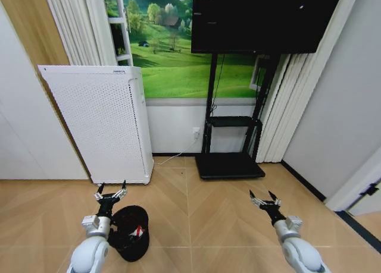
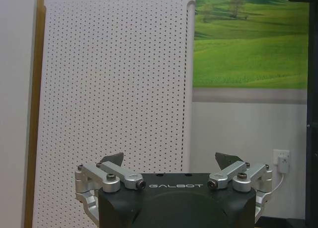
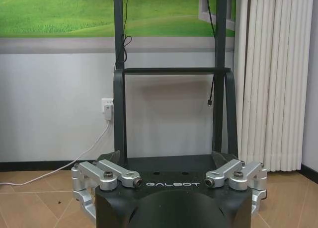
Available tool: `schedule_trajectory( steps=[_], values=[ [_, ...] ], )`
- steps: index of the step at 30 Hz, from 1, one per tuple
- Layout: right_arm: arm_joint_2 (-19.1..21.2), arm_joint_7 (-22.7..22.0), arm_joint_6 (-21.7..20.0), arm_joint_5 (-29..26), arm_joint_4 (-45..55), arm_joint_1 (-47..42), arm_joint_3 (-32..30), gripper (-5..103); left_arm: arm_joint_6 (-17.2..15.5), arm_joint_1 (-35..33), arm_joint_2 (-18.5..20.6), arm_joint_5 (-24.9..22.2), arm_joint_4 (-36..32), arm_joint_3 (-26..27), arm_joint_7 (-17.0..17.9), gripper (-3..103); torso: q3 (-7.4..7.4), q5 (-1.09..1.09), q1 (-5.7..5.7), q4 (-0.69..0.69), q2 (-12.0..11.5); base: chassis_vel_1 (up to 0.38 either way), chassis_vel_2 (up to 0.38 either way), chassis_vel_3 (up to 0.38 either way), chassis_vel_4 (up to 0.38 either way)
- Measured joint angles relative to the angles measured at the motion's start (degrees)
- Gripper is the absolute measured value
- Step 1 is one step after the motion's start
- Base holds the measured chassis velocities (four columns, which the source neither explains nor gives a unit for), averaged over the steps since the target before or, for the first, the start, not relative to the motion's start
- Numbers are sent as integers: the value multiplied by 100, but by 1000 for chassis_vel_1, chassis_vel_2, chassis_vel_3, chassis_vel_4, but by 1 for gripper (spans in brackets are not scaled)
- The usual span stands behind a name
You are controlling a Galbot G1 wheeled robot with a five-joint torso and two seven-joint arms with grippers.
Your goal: Pick up the trash bin and place the garbage on the floor into it.
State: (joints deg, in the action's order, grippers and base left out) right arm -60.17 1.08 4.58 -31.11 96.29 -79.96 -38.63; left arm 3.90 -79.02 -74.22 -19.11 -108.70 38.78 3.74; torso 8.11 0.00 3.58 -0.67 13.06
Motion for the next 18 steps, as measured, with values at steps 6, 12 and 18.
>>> schedule_trajectory(
  steps=[6, 12, 18],
  values=[
    [0, 0, 0, 0, 0, 0, 0, 100, 0, -1, 0, 0, 0, 0, -2, 100, 127, 0, 43, 0, 169, 0, 0, 0, 0],
    [0, 0, 0, 0, 0, 0, 0, 100, 0, 0, 0, 0, 0, 0, -2, 100, 205, 0, 80, 0, 284, 0, 0, 0, 0],
    [0, 0, 0, 0, 0, 0, 0, 100, 0, 0, 0, 0, 0, 0, -2, 100, 314, 0, 127, 0, 440, 0, 0, 0, 0]
  ],
)
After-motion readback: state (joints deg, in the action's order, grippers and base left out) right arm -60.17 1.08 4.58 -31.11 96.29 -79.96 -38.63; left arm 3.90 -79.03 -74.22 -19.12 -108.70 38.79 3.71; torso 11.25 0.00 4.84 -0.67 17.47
